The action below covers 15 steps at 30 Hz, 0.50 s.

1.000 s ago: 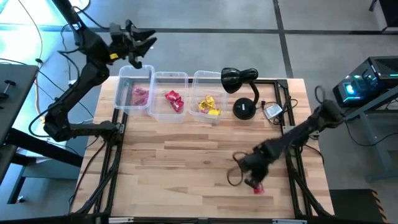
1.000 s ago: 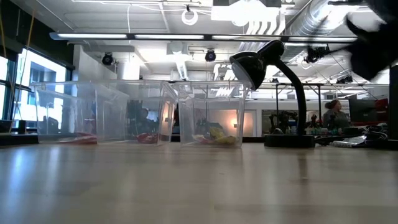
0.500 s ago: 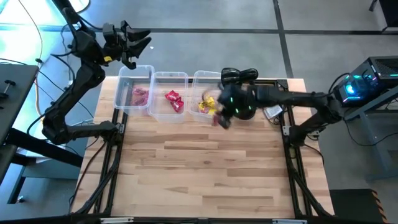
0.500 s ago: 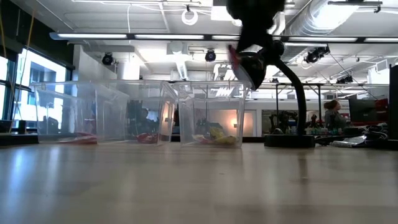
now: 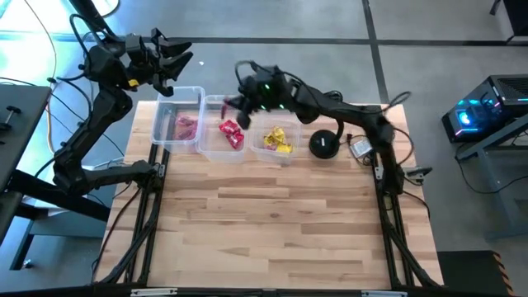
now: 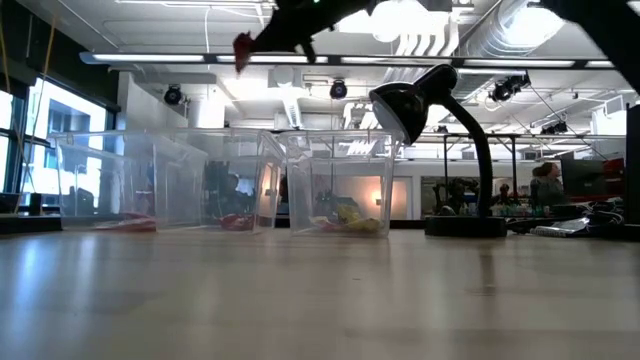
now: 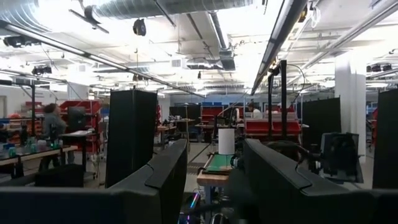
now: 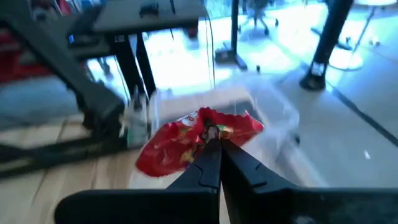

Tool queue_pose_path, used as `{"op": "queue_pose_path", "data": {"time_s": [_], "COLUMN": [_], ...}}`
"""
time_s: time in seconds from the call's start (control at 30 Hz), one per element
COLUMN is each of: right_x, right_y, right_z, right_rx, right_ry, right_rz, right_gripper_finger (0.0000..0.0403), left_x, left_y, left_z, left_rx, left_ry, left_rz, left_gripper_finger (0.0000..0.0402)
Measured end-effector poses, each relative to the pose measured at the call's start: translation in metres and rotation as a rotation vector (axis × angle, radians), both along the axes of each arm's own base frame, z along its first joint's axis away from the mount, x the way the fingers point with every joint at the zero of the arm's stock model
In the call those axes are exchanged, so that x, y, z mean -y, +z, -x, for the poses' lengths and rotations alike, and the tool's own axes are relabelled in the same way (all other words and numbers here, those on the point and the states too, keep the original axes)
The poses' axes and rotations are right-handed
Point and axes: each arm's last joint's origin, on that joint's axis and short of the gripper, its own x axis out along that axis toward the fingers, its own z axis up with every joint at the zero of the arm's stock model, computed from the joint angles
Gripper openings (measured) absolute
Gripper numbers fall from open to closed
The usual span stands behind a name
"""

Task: Sort candy
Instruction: Put the red candy wrapper into the middle transparent bin

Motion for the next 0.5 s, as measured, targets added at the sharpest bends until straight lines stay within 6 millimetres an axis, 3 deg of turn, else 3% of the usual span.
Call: {"op": "queue_pose_path", "data": {"time_s": [0.17, 0.4, 0.5], "right_x": [0.033, 0.054, 0.057], "right_y": [-0.011, -0.077, -0.095], "right_z": [-0.029, -0.033, -0.031], "right_rx": [0.023, -0.148, -0.179], "right_ry": [0.02, -0.086, -0.119], "right_rz": [-0.03, -0.212, -0.306], "right_gripper_finger": [0.0, 0.0, 0.0002], "left_x": [0.002, 0.003, 0.004], "left_y": [0.001, -0.001, -0.001], "left_z": [0.001, 0.002, 0.003], "left_rx": [0.004, -0.003, -0.009], "left_ry": [-0.004, -0.017, -0.017], "left_rz": [0.007, 0.065, 0.075], "left_gripper_finger": [0.0152, 0.0152, 0.0152]}}
